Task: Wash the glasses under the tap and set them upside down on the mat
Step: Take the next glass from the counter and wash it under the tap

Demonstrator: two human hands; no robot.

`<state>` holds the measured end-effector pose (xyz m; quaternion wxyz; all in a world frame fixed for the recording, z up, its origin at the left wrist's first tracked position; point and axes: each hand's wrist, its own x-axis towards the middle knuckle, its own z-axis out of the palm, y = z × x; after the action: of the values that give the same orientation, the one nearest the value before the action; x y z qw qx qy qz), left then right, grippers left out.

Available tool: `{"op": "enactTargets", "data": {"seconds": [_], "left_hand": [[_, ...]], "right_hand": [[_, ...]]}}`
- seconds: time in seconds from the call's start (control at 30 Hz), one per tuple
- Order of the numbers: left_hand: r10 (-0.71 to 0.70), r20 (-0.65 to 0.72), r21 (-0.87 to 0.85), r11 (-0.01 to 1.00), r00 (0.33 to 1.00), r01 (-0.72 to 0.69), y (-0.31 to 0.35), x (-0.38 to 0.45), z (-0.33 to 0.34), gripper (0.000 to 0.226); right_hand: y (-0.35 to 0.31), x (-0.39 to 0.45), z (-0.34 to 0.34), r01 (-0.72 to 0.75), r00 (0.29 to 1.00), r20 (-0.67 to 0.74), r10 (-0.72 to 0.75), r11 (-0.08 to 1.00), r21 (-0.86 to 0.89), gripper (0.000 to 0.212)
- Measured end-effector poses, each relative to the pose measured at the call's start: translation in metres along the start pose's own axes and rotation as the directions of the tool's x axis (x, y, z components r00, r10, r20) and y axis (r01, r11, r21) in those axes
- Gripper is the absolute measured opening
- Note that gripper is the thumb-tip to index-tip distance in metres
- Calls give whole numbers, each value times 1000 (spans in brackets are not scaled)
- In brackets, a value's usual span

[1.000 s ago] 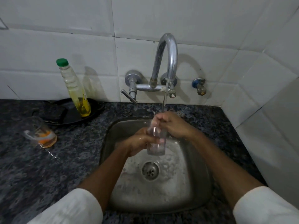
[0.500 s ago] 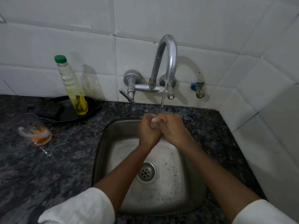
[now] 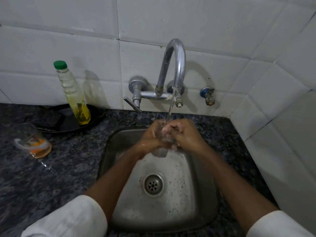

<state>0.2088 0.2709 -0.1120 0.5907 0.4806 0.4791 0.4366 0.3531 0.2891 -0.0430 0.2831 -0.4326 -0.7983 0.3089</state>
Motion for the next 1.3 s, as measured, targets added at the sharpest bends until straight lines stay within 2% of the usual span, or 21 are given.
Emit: {"op": "enactTargets", "data": {"seconds": [0.03, 0.1, 0.17, 0.23, 0.27, 0.33, 0.37, 0.43, 0.47, 0.53, 0.63, 0.7, 0.77, 0.83, 0.87, 0.93, 1.0, 1.03, 1.07, 1.2, 1.3], "left_hand": [[-44, 174, -74, 996, 984, 57, 3, -1, -13, 58], [-83, 237, -44, 994, 968, 96, 3, -1, -17, 47], [-26, -120, 135, 990, 992, 42, 4, -2, 4, 38], [33, -469, 280, 953, 882, 113, 2, -5, 30, 48], [64, -510, 337, 932, 858, 130, -2, -8, 36, 61], [29, -371, 301, 949, 928, 91, -4, -7, 23, 70], [-50, -177, 178, 981, 983, 82, 1, -8, 11, 69], [-160, 222, -142, 971, 962, 194, 5, -9, -13, 62], [-183, 266, -207, 948, 946, 241, 3, -8, -16, 56], [-180, 40, -74, 980, 983, 182, 4, -6, 0, 43], [-29, -412, 198, 973, 911, 121, 3, -6, 35, 51], [-19, -346, 128, 990, 938, 67, -1, -5, 35, 59], [-162, 21, -136, 977, 987, 163, 2, -12, 12, 65], [-220, 280, -377, 870, 934, 318, -1, -17, -4, 58], [-236, 249, -407, 855, 939, 323, -3, -17, -4, 52], [-246, -68, -210, 951, 967, 227, 0, -17, 15, 46], [-178, -356, -6, 982, 918, 188, 0, -16, 36, 51], [-170, -396, -12, 984, 902, 179, -1, -16, 42, 55], [-170, -361, -55, 985, 917, 161, -1, -16, 40, 57], [-222, 118, -426, 869, 968, 251, 3, -24, 8, 58], [-269, -52, -137, 956, 962, 260, 7, -22, 12, 62]], "right_hand": [[-2, -2, -4, 39, 999, 35, -41, 999, 33, 19], [-2, -4, -4, 22, 998, 58, -23, 1000, 17, 19], [0, 0, 8, -39, 999, -13, 38, 996, -85, 20], [0, 3, 18, -98, 994, -51, 92, 985, -144, 22], [-2, 4, 19, -102, 994, -52, 96, 985, -139, 23], [-3, 3, 12, -93, 995, -53, 90, 994, -59, 22], [-5, 0, 7, -87, 995, -40, 87, 996, 14, 20], [-7, -4, 0, -71, 997, -16, 73, 991, 113, 17], [-6, -4, -1, -68, 997, -21, 70, 993, 95, 18], [-3, 3, 2, -89, 995, -49, 86, 995, -43, 23], [-2, 15, 4, -174, 984, -63, 165, 966, -190, 36], [-3, 16, 0, -157, 987, -67, 147, 969, -189, 39], [-5, 10, -4, -83, 996, -44, 79, 992, -91, 32], [-7, 4, -4, -33, 999, -9, 33, 999, -14, 28], [-6, 3, -3, -33, 999, -2, 33, 999, -40, 27], [-3, 10, 3, -100, 995, -33, 96, 982, -163, 35], [-3, 16, 6, -196, 980, -77, 183, 954, -228, 43], [-4, 18, 6, -200, 979, -92, 184, 954, -223, 43], [-3, 18, 5, -180, 982, -94, 164, 963, -200, 40], [2, 10, 3, -21, 998, -62, 18, 999, -50, 33], [10, 8, 13, -91, 979, -187, 77, 994, -67, 38]]}}
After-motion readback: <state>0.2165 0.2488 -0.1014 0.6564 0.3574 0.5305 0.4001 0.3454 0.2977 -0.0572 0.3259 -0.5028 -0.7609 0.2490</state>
